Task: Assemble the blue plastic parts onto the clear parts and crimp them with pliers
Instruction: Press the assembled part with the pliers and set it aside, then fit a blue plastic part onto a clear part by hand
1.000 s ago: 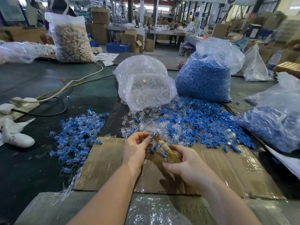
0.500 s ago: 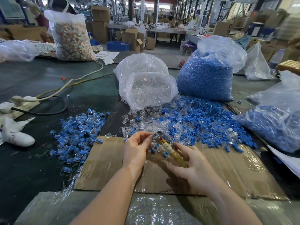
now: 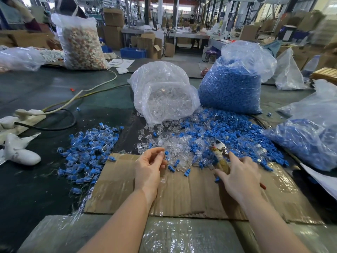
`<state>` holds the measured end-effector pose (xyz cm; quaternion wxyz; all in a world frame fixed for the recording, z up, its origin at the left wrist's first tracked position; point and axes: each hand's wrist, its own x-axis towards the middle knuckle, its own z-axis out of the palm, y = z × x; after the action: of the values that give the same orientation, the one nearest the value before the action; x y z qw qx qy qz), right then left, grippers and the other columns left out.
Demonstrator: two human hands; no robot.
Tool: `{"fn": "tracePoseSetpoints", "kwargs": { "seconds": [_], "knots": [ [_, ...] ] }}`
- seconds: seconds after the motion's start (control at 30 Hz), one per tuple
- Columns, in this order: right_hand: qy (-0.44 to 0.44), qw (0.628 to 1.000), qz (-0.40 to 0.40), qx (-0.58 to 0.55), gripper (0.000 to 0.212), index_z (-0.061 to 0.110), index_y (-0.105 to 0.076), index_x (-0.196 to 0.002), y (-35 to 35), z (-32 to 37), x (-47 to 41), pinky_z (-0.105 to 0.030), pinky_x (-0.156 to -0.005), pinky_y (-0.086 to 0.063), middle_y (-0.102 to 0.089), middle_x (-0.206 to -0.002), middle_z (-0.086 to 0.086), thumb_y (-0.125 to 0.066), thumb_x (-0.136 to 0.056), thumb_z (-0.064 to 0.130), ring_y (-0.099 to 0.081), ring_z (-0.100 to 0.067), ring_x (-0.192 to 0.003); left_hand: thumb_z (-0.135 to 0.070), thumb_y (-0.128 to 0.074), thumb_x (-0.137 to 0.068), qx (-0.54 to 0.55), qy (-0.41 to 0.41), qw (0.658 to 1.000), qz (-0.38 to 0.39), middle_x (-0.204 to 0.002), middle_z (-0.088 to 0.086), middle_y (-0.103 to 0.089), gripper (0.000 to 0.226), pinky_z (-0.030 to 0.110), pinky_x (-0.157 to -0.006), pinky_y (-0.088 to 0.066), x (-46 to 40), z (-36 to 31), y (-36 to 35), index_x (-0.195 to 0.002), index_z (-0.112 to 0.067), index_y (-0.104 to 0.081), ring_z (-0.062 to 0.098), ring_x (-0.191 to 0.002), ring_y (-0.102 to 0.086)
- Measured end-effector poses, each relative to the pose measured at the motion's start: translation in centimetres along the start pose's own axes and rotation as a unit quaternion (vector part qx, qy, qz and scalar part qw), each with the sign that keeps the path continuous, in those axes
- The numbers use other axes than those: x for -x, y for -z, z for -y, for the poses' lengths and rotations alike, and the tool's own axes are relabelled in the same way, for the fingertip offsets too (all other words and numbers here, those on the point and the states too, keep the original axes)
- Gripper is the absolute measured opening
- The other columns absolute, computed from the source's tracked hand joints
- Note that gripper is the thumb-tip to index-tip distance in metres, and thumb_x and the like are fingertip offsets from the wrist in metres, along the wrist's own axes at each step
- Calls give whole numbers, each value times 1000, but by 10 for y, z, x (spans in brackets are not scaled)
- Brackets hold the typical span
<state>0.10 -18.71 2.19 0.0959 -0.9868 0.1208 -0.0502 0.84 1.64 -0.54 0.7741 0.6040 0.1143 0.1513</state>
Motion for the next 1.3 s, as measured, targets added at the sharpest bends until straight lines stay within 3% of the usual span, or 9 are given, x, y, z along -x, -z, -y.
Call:
{"fn": "tracePoseSetpoints", "kwargs": {
  "seconds": [0.2, 0.3, 0.4, 0.53, 0.8, 0.87, 0.97, 1.03, 1.3],
  "knots": [
    [-8, 999, 7, 41, 68, 23, -28, -143, -8, -10, -5, -40, -98, -34, -42, -128, -13, -31, -90, 64, -39, -30, -119, -1, -57, -88, 17, 15, 999, -29, -61, -3, -59, 17, 14, -46, -46, -12, -8, 5, -92, -15, -65, 2, -49, -53],
    [-13, 999, 1, 52, 64, 24, -26, -144, -7, -8, -1, -44, -107, -25, -38, -137, -12, -27, -92, 61, -33, -30, -127, -6, -58, -88, -86, -9, 994, -71, -71, -2, -63, 14, 16, -51, -47, -22, -16, 17, -89, -18, -65, 2, -57, -57],
    [16, 997, -64, 29, 52, 23, -39, -138, -5, 1, 5, -45, -109, -20, -41, -135, -8, -35, -94, 52, -33, -28, -127, -10, -58, -89, -227, -32, 965, -128, -83, -6, -62, 14, 13, -56, -39, -33, -21, 33, -86, -23, -64, 5, -71, -56],
    [123, 985, -94, -70, 38, 19, -53, -127, -11, 18, 13, -36, -103, -32, -50, -127, -2, -51, -93, 34, -41, -20, -119, -12, -57, -91, -394, -59, 904, -159, -97, 3, -61, 12, 20, -67, -39, -44, -19, 55, -96, -12, -67, 14, -80, -52],
    [207, 966, -91, -125, 17, 18, -65, -103, -26, 44, 22, -34, -89, -37, -58, -102, 2, -57, -88, 19, -50, -20, -100, -15, -60, -89, -490, -111, 854, -134, -120, 7, -51, 26, 24, -78, -30, -39, -14, 48, -114, -18, -64, 22, -108, -41],
    [223, 962, -94, -125, 15, 21, -64, -99, -28, 47, 23, -33, -84, -36, -59, -98, 4, -58, -88, 29, -51, -18, -97, -16, -62, -88, -472, -155, 861, -111, -112, 3, -53, 24, 16, -70, -29, -30, -15, 38, -111, -21, -64, 13, -99, -42],
    [227, 962, -85, -124, 21, 24, -62, -97, -32, 52, 21, -31, -81, -35, -61, -93, 8, -59, -86, 42, -53, -16, -94, -11, -65, -84, -393, -201, 897, 5, -84, -10, -54, 15, 8, -59, -40, -12, -14, 17, -98, -18, -67, 3, -70, -49],
    [221, 964, -76, -127, 22, 23, -61, -99, -35, 54, 18, -30, -82, -37, -63, -95, 7, -58, -87, 42, -54, -16, -94, -11, -68, -82, -402, -217, 886, 75, -75, -16, -51, 11, 6, -62, -41, -2, -10, 5, -91, -18, -68, 1, -63, -49],
    [210, 961, -88, -160, 15, 15, -65, -98, -43, 53, 18, -33, -78, -44, -65, -92, -1, -61, -88, 27, -58, -23, -88, -27, -68, -83, -462, -235, 844, 134, -86, -13, -44, 27, 10, -76, -24, 4, 4, -12, -110, -22, -68, 6, -87, -40]
  ]
}}
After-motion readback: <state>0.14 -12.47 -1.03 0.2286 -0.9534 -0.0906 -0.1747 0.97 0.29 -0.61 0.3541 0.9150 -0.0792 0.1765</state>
